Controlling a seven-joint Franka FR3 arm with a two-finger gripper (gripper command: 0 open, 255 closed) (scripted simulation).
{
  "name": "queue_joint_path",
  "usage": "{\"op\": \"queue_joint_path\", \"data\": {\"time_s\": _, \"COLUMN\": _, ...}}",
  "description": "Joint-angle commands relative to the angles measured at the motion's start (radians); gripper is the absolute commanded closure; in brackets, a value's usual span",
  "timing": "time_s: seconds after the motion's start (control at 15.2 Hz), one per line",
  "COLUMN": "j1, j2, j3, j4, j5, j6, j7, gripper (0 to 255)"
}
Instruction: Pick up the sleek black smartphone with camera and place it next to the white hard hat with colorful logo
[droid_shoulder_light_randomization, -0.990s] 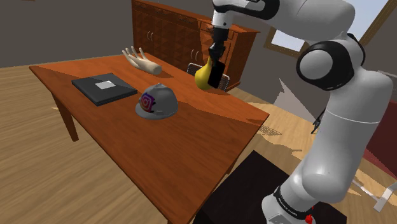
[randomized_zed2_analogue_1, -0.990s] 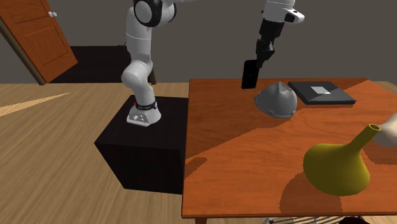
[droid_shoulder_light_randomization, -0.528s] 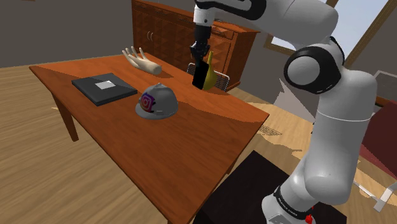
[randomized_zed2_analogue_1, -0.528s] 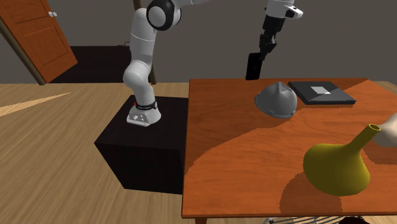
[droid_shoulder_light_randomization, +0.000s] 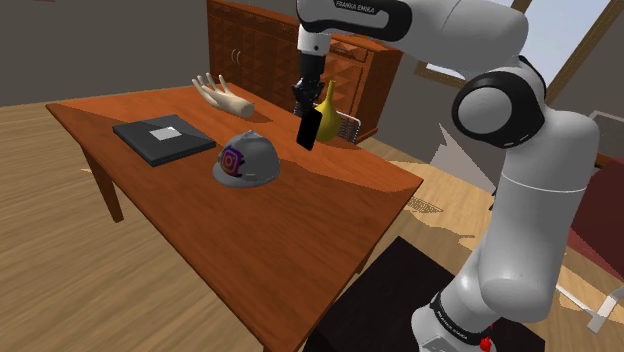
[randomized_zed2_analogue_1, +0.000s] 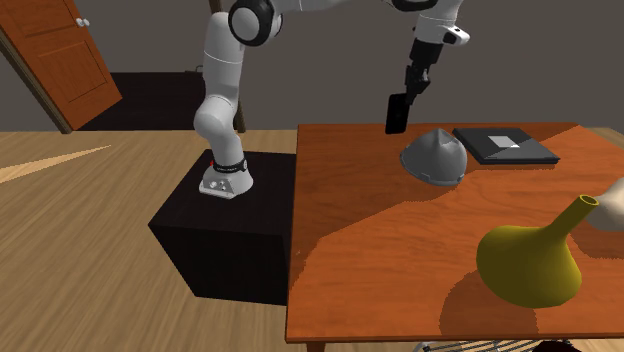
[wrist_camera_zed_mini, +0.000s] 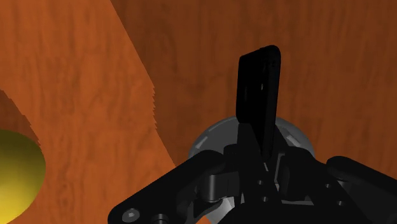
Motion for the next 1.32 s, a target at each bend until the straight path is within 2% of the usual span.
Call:
{"op": "queue_joint_path", "data": {"time_s": 0.0, "j1": 0.001, "j2": -0.004, "j3": 0.0, "j4": -0.035, "j5": -0.001, "j6": 0.032, "j7": -0.001, "gripper": 255}}
{"op": "queue_joint_path", "data": {"time_s": 1.25, "j1": 0.01, "j2": -0.014, "j3": 0.003, "j4": -0.306, "j5": -0.001, "j6": 0.292, "j7": -0.003, "gripper": 255}}
